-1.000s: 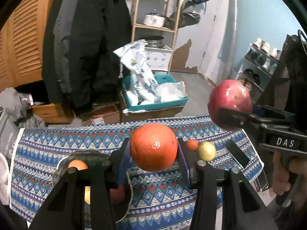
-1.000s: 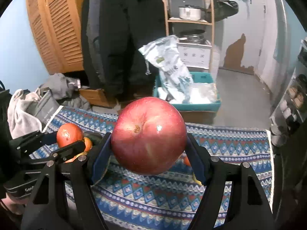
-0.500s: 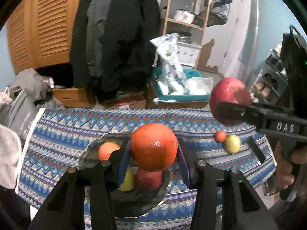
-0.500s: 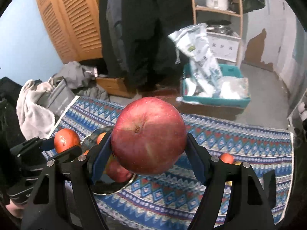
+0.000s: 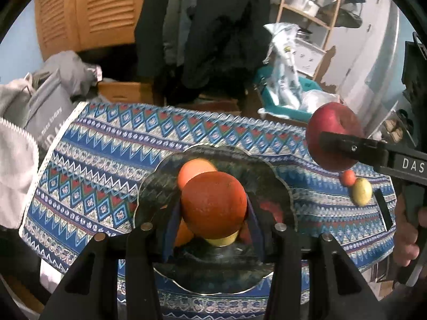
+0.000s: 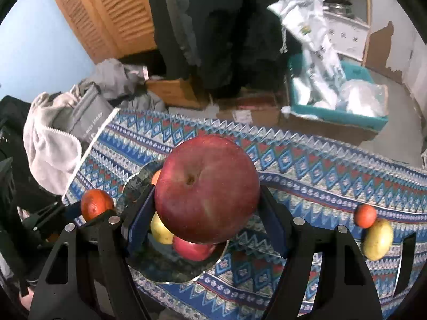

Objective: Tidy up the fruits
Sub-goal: 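Lower the small orange into the bowl and open the left tool while the right tool lowers the apple in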

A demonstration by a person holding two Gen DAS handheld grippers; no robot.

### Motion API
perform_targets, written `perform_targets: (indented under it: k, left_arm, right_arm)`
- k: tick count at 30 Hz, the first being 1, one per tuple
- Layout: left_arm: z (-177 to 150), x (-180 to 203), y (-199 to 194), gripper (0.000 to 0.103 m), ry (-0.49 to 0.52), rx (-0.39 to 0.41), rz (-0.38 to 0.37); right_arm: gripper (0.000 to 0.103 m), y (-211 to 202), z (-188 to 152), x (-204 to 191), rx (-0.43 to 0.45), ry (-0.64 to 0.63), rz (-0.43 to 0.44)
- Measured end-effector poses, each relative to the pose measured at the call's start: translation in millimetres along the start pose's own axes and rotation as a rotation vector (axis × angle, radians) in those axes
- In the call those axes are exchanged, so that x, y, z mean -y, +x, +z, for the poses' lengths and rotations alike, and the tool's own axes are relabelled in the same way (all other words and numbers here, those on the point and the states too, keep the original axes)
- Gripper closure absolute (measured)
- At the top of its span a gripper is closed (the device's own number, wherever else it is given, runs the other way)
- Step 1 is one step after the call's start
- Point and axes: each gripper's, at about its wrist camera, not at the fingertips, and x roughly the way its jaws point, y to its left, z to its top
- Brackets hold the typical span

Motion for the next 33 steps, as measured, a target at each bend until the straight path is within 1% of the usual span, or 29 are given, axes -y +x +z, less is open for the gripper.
perform_targets:
  k: [5, 15, 21, 24, 26, 27, 33]
  left_arm:
    - [-5.3, -10.2, 13.0, 0.056, -0.016, -0.017, 0.009]
    - [-21.4, -27.6, 41.4, 0.056, -0.065, -0.136, 0.018]
    - [-24.3, -24.6, 50.6, 0.056, -0.054, -0.171, 0.035]
    - [-22.9, -26.4, 50.9, 0.053, -0.074, -0.17, 0.016]
    - [-21.0, -27.4, 49.2, 0.045, -0.086, -0.165, 0.016]
    - [-19.8, -28.2, 48.4, 0.038, -0.092, -0.16, 0.016]
    - [-12.9, -33.9, 44.1, 0.037, -0.12, -0.127, 0.031]
  right_arm:
    - [0.029, 24.6, -3.0, -6.2, -0.043, -0.009, 0.002]
    - [0.029, 62.0, -7.8, -14.5, -0.11, -0.024, 0.005]
    - [0.029, 72.4, -11.1, -12.9, -0.128, -0.017, 0.002]
    - [0.029, 75.9, -11.9, -12.5, -0.132, -0.014, -0.004]
    - [0.029, 77.6, -12.2, -13.2, -0.135, -0.013, -0.003]
    - [0.029, 78.4, -12.2, -13.2, -0.136, -0.014, -0.003]
    - [0.028, 86.4, -12.4, -14.5, -0.149, -0.01, 0.005]
